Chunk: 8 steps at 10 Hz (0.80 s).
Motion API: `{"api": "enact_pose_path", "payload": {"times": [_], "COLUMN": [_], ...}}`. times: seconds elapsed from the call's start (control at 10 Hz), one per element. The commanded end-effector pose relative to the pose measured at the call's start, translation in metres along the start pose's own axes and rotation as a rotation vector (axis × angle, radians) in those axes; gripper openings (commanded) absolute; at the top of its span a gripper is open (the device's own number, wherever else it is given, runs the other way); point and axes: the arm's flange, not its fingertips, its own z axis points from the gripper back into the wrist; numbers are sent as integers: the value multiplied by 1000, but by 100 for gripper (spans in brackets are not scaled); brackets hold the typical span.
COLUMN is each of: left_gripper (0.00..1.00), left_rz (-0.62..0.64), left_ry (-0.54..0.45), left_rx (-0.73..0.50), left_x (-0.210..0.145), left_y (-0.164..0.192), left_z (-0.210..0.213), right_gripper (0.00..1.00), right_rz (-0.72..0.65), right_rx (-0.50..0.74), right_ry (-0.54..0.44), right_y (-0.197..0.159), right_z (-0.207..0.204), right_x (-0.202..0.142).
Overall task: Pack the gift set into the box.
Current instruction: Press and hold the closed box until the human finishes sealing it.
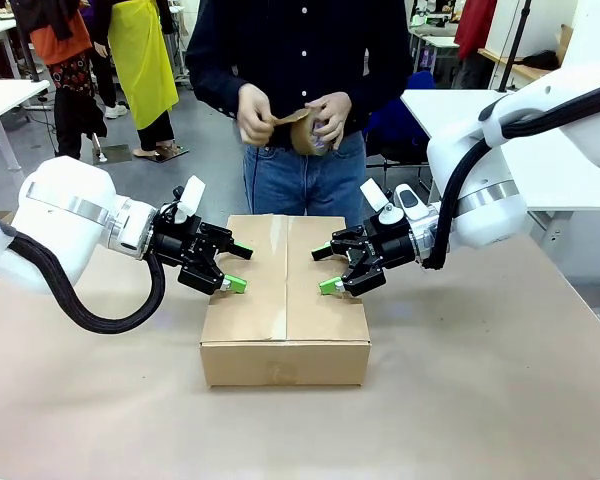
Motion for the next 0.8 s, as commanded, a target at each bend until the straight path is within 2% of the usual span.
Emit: {"api": "enact_pose_path", "payload": {"times": [0.0,0.7], "left_gripper": [100,100], "left_rz": [-14,-14], "left_ry": [-3,-3], "left_rx": [8,8], "left_x": [-4,-4], "left_y": [-3,-3], "left_z": [-1,-1], "right_gripper": [100,100], "right_rz": [-2,-2], "right_rx": [-10,-10], "right_ry": [-6,-6], "right_y": [1,1], "right_z": [-1,-1], "right_x": [-4,-4]}}
